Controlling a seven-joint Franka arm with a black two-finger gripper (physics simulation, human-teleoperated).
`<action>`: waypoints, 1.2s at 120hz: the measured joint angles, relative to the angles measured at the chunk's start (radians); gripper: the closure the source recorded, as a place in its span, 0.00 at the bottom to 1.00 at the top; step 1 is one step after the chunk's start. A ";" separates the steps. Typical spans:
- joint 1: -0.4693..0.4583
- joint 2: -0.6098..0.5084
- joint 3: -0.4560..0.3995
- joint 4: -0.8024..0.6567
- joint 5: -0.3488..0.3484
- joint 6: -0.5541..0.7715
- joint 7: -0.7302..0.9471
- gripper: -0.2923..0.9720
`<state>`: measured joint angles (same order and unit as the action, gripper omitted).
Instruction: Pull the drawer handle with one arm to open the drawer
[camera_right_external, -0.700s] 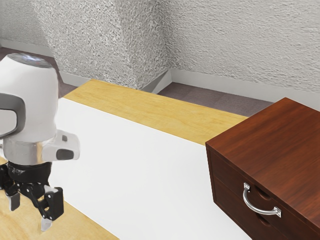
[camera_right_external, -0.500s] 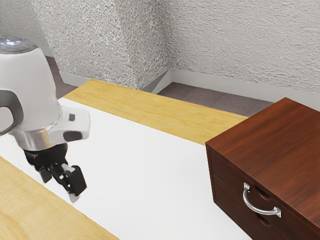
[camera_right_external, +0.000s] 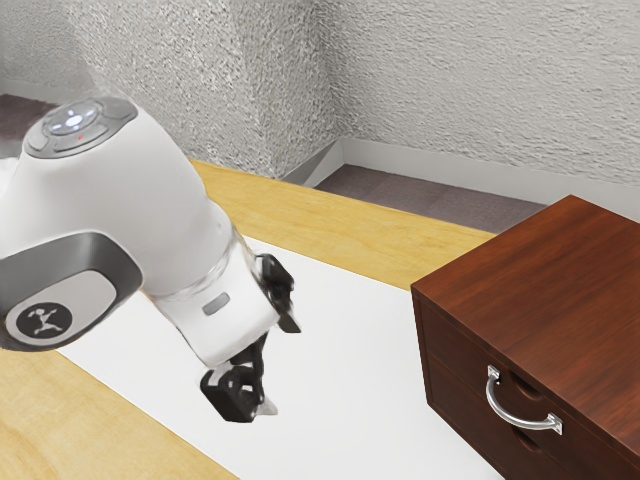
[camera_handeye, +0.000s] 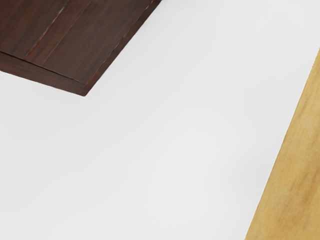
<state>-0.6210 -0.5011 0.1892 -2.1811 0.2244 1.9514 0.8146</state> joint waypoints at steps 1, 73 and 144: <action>-0.007 0.001 0.000 -0.002 -0.003 0.006 0.014 0.23; -0.128 0.015 -0.035 -0.074 -0.090 0.251 0.633 0.23; -0.089 0.140 -0.024 -0.058 -0.109 0.428 0.710 0.23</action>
<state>-0.7103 -0.3606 0.1655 -2.2391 0.1150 2.3797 1.5248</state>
